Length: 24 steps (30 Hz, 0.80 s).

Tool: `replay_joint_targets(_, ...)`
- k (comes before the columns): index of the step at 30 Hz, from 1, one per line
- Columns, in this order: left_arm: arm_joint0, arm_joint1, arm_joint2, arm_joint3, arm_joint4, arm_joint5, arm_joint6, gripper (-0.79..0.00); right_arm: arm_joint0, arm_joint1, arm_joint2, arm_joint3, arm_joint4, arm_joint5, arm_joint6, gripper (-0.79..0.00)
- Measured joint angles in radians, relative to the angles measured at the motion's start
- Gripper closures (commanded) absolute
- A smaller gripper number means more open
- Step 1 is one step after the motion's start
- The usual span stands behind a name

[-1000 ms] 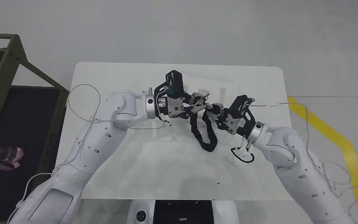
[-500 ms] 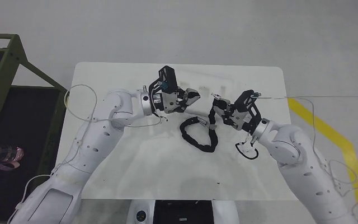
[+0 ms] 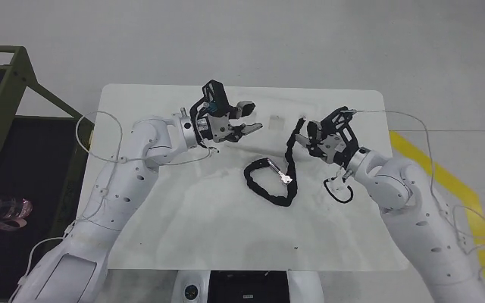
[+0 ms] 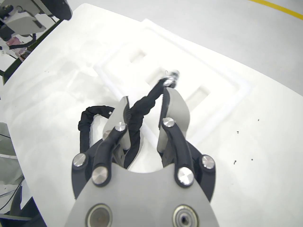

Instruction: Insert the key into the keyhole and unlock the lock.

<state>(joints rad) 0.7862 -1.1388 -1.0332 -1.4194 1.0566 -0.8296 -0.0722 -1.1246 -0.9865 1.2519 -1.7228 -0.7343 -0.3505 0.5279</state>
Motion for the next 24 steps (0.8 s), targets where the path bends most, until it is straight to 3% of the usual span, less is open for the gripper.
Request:
replay_joint_targets(13, 0.053, 0.049, -0.193, -0.036, 0.045, -0.077, -0.009, -0.785, -0.122, 0.011, 0.194, 0.005, 0.060, -0.108, -0.306, -0.785)
replay_joint_targets(18, 0.030, 0.073, -0.275, 0.010, 0.021, -0.177, -0.066, -0.785, -0.126, 0.020, 0.263, 0.037, 0.053, -0.180, -0.313, -0.785)
replay_joint_targets(24, 0.023, 0.105, -0.325, 0.003, -0.025, -0.183, -0.136, -0.785, -0.100, 0.024, 0.295, 0.074, 0.029, -0.226, -0.318, -0.785)
